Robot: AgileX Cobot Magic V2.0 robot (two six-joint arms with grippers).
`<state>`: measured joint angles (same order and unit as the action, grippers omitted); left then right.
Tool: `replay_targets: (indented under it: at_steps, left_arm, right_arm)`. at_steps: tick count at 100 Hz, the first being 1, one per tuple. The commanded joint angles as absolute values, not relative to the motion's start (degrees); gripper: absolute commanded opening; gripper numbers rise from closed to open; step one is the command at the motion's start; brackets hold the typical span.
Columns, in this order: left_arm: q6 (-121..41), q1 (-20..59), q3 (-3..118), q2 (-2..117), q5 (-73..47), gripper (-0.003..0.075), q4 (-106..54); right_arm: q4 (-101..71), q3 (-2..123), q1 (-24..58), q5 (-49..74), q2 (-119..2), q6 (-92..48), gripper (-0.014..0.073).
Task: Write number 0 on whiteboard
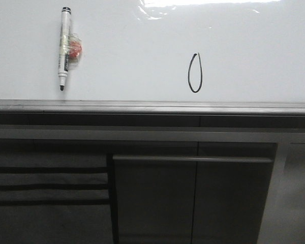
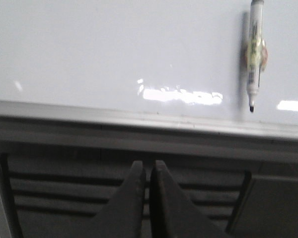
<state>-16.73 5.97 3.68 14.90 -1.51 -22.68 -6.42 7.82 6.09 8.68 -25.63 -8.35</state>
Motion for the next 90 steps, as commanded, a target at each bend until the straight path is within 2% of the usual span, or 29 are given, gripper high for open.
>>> replay_targets:
  at_steps: [1, 20, 31, 44, 90]
  left_arm:
    - [-16.19, 6.28, 1.66, 8.17, 6.45, -0.0020, -22.55]
    - [-18.43, 6.28, -1.13, -1.92, 4.49, -0.0020, -21.99]
    - [-17.13, 6.28, -1.13, -1.81, 3.68, -0.0020, -17.29]
    - [-7.64, 6.28, -1.13, -1.81, 3.68, -0.0020, -5.82]
    - [-6.80, 6.28, -1.13, -1.81, 3.68, -0.0020, -5.65]
  right_arm:
    - [-6.65, 9.08, 5.84, 5.07, -25.82, -8.32, -0.0073]
    - [-6.65, 9.08, 5.84, 5.07, -25.82, -8.32, -0.0073]
    - [-6.65, 9.08, 5.84, 5.07, -25.82, -8.32, -0.0073]
    - [-6.65, 9.08, 5.84, 5.07, -25.82, -8.32, -0.0073]
    - [-6.65, 9.08, 5.84, 5.07, -25.82, -8.32, -0.0073]
